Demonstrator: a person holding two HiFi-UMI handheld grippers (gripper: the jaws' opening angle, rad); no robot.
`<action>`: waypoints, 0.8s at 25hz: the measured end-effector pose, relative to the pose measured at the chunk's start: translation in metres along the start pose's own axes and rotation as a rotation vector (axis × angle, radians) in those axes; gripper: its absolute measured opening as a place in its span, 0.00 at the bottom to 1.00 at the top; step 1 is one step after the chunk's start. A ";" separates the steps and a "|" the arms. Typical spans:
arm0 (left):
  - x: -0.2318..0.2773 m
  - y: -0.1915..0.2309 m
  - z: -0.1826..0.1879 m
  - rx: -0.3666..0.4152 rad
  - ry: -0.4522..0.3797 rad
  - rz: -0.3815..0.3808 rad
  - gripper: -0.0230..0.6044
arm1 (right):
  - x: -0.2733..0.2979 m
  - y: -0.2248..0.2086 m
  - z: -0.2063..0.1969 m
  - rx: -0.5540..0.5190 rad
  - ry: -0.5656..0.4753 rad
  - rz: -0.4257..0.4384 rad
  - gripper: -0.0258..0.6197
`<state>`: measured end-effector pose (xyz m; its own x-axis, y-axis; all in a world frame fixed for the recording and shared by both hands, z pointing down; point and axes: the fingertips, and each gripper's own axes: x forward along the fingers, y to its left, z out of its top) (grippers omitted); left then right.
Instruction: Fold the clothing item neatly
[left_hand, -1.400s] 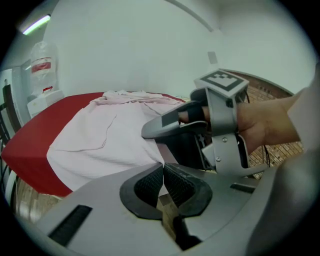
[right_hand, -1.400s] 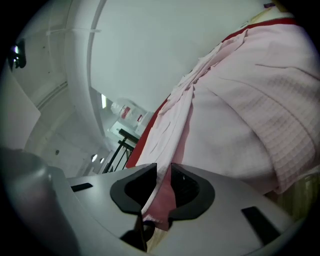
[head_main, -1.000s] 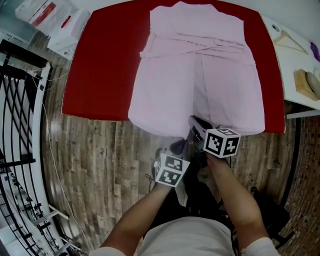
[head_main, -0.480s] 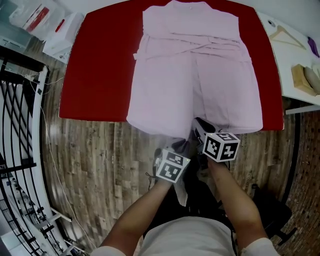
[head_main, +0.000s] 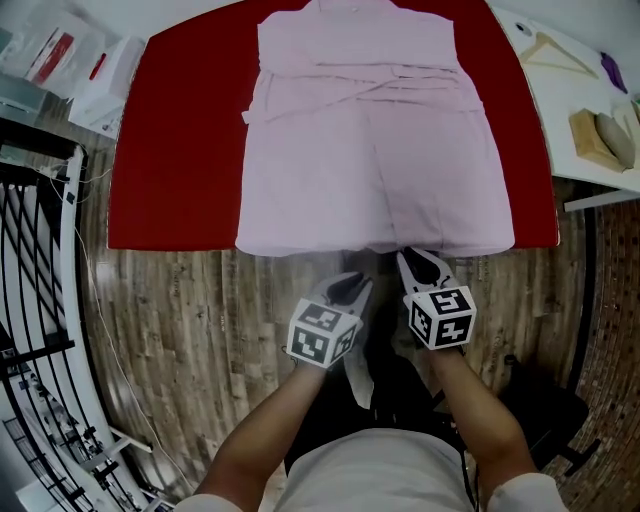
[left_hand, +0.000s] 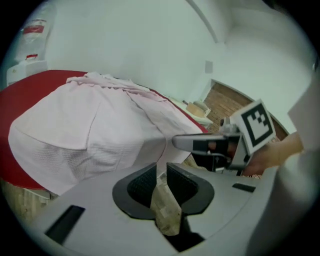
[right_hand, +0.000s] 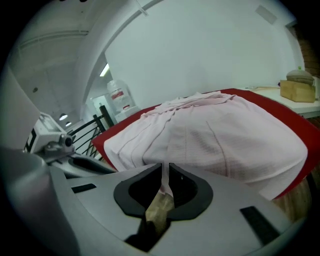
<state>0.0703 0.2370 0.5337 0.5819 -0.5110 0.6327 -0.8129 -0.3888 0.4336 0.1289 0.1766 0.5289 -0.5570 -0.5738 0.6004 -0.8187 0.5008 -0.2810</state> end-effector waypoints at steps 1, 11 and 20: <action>0.001 -0.003 0.006 -0.004 -0.011 -0.014 0.10 | -0.003 -0.006 -0.006 -0.009 0.009 -0.021 0.08; 0.018 -0.019 0.033 -0.028 -0.024 -0.076 0.13 | 0.016 -0.018 -0.051 -0.231 0.150 -0.167 0.30; 0.017 -0.006 0.026 -0.077 -0.021 -0.046 0.13 | 0.037 -0.039 -0.049 -0.183 0.197 -0.297 0.13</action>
<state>0.0860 0.2113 0.5253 0.6181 -0.5106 0.5977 -0.7845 -0.3527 0.5100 0.1473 0.1674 0.5991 -0.2476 -0.5848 0.7725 -0.8919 0.4491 0.0541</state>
